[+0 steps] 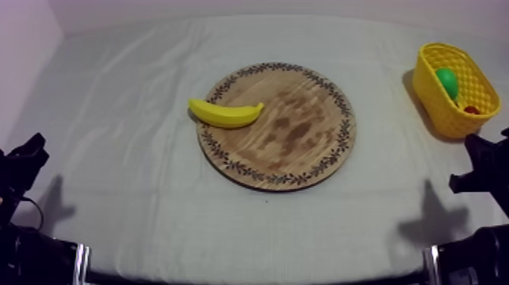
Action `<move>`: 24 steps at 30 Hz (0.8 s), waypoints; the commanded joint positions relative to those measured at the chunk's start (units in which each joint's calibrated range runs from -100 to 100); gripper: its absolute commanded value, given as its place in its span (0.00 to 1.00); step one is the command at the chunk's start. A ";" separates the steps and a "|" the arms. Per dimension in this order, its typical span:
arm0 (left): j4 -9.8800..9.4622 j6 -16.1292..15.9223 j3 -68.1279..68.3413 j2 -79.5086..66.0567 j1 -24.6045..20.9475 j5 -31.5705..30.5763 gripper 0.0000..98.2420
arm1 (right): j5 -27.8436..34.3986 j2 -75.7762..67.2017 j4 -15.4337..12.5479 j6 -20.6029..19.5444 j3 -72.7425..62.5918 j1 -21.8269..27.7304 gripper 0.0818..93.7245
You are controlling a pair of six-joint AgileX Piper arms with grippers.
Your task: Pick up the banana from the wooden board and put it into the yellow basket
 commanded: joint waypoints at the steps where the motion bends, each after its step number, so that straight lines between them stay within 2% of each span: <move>1: 0.01 -0.01 0.04 0.03 -0.09 0.00 0.00 | -0.82 -0.01 0.02 -1.03 0.01 2.52 0.01; 7: 0.01 -0.01 0.04 0.03 -0.09 0.00 0.00 | -0.82 -0.01 0.02 -1.00 0.01 2.23 0.01; 11: 0.01 -0.01 0.04 0.03 -0.09 0.00 0.00 | 1.64 -0.01 0.11 -1.44 -0.19 1.48 0.01; 19: 0.01 -0.01 0.04 0.03 -0.09 0.00 0.00 | 2.56 -0.01 0.10 0.21 -0.33 -3.59 0.01; 24: 0.01 0.00 0.04 0.03 -0.09 0.00 0.00 | 2.99 -0.01 0.64 -0.51 -0.44 -4.24 0.06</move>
